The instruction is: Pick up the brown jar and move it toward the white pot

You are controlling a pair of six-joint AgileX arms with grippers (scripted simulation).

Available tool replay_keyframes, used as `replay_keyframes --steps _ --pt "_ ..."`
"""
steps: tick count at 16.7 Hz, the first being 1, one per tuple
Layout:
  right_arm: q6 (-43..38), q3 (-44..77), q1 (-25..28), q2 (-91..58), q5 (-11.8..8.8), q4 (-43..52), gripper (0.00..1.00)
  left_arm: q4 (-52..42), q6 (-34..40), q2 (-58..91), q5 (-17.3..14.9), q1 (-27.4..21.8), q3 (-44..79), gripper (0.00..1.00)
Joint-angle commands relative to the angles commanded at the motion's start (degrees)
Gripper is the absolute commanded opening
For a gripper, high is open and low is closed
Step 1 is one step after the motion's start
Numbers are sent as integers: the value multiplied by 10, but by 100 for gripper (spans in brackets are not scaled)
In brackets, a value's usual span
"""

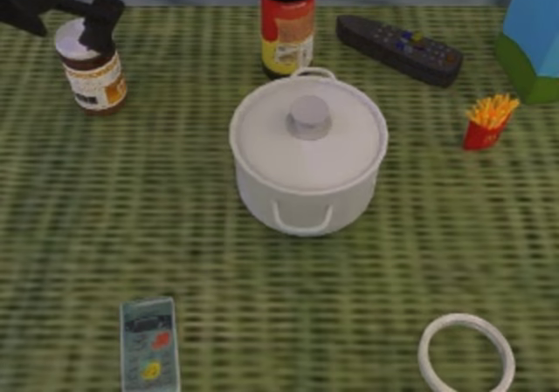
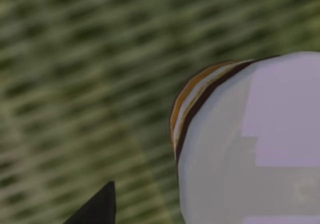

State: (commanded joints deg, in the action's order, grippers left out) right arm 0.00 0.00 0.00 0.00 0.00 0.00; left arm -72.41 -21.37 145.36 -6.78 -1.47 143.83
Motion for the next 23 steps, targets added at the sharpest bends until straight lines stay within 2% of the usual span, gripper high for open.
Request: replay_keyframes --steps 4,10,14,23 --pt "0 0 0 0 0 0 100 3 1 0 0 -3 -3 100" --pt "0 0 0 0 0 0 100 77 5 34 1 -6 -42 100" --pt "0 0 0 0 0 0 100 79 5 35 1 -6 -43 100" --pt "0 0 0 0 0 0 100 79 5 35 1 -6 -43 32"
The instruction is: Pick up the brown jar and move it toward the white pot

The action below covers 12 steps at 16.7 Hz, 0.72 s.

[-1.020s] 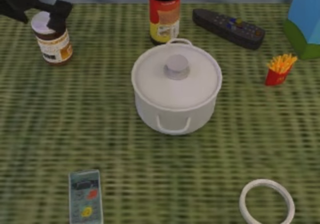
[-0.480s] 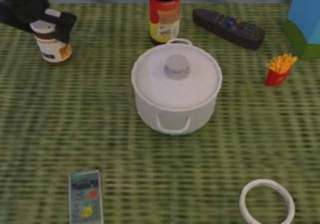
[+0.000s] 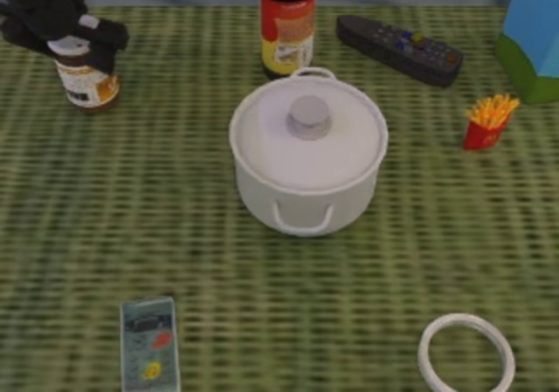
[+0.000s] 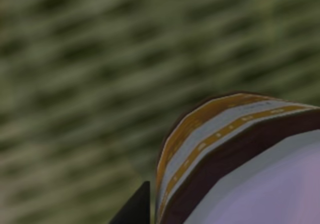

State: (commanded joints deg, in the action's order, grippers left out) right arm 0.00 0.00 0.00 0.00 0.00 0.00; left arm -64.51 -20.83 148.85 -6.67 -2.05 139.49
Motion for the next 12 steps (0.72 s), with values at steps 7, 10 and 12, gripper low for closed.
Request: replay_keyframes --steps 7,10,12 --pt "0 0 0 0 0 0 100 0 0 0 0 0 0 0" --pt "0 0 0 0 0 0 100 0 0 0 0 0 0 0" --pt "0 0 0 0 0 0 100 0 0 0 0 0 0 0"
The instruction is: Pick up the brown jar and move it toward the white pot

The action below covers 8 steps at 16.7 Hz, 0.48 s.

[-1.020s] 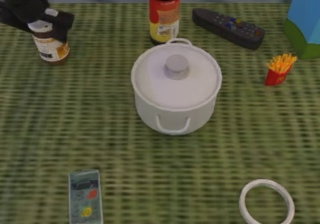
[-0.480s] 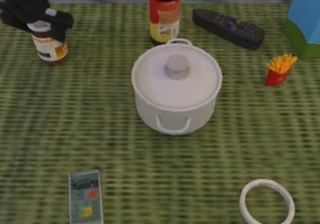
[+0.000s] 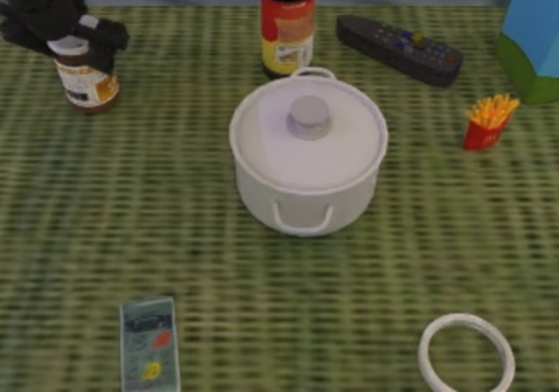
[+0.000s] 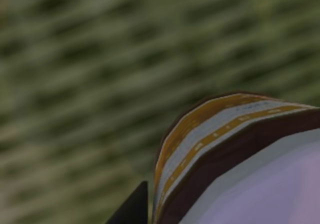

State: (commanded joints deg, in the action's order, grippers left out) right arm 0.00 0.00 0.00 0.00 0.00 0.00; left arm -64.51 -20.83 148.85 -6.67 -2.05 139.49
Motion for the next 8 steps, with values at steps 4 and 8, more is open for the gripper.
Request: replay_keyframes --steps 4,8 --pt "0 0 0 0 0 0 100 0 0 -23 1 3 -22 0" --pt "0 0 0 0 0 0 100 -2 0 -136 3 6 -130 0"
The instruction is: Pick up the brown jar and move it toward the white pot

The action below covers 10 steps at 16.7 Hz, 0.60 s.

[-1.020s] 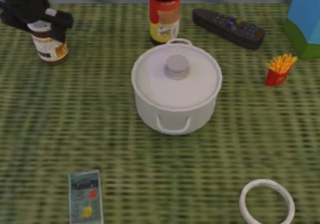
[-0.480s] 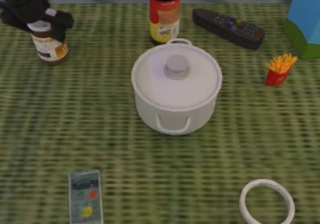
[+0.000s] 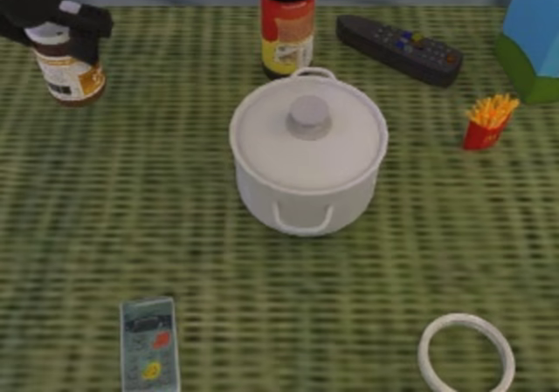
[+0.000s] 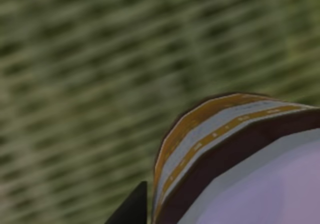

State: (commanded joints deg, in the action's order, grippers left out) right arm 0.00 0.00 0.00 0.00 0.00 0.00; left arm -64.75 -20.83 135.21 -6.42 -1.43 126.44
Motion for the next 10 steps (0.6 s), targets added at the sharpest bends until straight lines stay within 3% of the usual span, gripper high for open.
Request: replay_keyframes --steps 5,10 --pt "0 0 0 0 0 0 100 -7 1 -147 1 6 -142 0" --pt "0 0 0 0 0 0 100 -9 1 -167 2 7 -161 0"
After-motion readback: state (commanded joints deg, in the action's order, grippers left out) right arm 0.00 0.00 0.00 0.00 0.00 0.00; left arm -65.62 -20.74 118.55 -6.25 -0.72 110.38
